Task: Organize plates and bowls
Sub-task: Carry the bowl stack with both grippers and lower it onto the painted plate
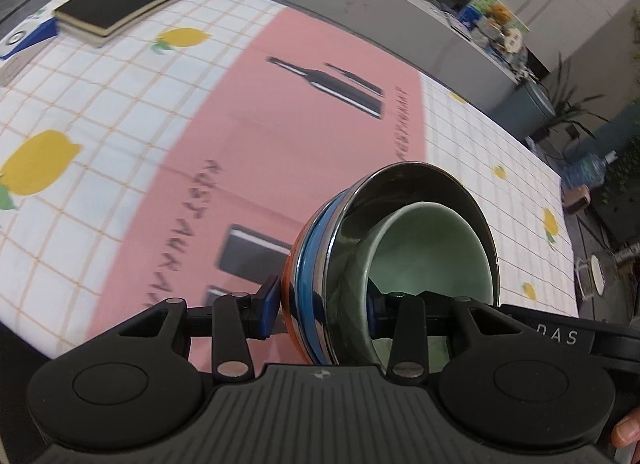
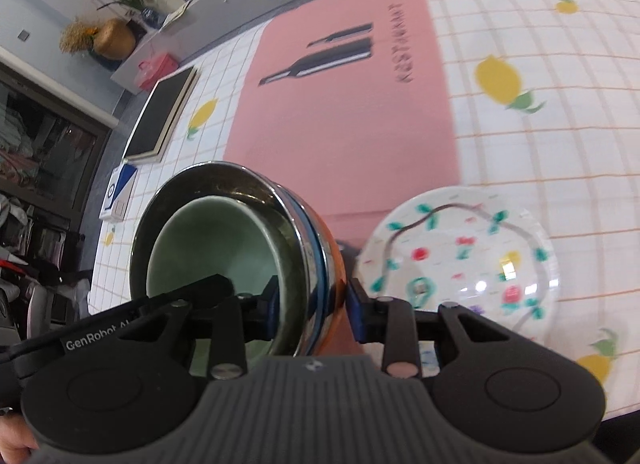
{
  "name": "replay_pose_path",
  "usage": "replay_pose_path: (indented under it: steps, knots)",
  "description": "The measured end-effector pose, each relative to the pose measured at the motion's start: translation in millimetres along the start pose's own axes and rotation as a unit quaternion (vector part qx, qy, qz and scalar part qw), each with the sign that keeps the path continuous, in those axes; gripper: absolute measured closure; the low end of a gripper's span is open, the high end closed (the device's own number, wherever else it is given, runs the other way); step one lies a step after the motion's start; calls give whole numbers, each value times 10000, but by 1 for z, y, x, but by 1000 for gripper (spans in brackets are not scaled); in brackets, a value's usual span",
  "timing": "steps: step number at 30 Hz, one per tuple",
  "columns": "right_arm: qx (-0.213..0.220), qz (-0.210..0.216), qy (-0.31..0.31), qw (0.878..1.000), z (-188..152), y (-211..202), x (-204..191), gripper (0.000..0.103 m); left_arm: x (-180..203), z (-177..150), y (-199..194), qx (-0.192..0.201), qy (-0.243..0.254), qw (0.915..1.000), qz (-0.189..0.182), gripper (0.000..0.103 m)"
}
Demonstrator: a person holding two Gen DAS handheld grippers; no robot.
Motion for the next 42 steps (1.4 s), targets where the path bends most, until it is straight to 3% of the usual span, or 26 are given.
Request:
replay_pose_path:
  steps: [12,21,35,42]
  knots:
    - [67,-318,99,9994,4,-40,58,70,58,-15,28,-409,372,9980,-297,57]
    - [-51,-434,263,9987,1,-36,81,70,68,-29,46,-775,268,9962,-291,57]
    - [-109,-325,561,9978,3,-35,95,69,78,-29,51,-885,364,9954,-105,57]
    - [-25,-353,415,9985,5,-36,91,66,78,-27,52,-889,318,9954,-135,57]
Point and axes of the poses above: each gripper's, at about its wrist camera, not at the fingertips, and y roughly the way its jaws point, x to its right, z to its top, the point moved 5 cm from there along y, roughly the way its jaws point, and after that the axes turned 1 degree about z, right-handed, at the moved point
